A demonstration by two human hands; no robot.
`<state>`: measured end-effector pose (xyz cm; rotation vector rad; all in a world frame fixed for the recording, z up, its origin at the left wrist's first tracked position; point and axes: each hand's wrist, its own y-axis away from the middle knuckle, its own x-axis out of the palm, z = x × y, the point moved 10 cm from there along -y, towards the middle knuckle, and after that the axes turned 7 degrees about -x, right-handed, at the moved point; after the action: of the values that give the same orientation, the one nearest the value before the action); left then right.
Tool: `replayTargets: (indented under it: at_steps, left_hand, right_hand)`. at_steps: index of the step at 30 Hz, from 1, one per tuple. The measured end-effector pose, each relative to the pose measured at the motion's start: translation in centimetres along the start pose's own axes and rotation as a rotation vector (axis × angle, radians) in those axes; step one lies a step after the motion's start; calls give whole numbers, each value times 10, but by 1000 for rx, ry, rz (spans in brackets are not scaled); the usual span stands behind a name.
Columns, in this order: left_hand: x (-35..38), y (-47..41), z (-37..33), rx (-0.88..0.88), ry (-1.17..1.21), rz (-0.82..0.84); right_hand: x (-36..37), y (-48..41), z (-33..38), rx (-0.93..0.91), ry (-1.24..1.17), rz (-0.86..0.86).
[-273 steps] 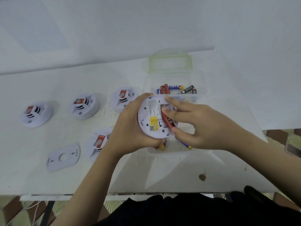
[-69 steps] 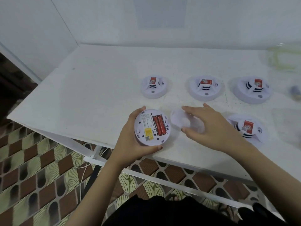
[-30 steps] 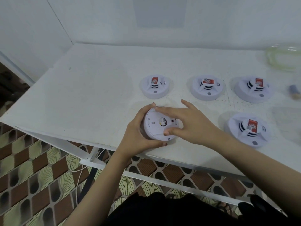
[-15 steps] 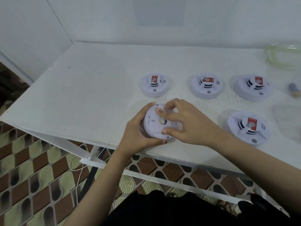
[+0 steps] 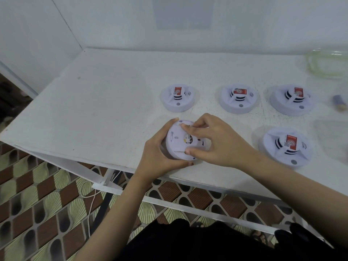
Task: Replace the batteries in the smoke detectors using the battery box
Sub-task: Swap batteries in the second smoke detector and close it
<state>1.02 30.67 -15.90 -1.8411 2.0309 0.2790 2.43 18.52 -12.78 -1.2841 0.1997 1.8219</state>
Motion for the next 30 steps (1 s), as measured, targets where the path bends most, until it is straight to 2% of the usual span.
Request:
replayTargets:
  at_steps: [4, 9, 15, 22, 25, 30]
  left_hand:
    - [1, 0, -1, 3, -3, -8]
    - [0, 1, -2, 4, -19, -29]
    - [-1, 3, -1, -4, -54, -48]
    - [3, 3, -1, -14, -121, -43]
    - [6, 0, 2, -31, -179, -32]
    - [7, -1, 8, -52, -175, -3]
  right_hand:
    - [1, 5, -1, 60, -23, -67]
    - [3, 3, -6, 116, -99, -21]
    - [7, 6, -3, 266, -186, -47]
    - [8, 3, -1, 328, -288, -89]
    - [10, 8, -11, 429, -591, -157]
    - [34, 16, -17, 546, -1499, -208]
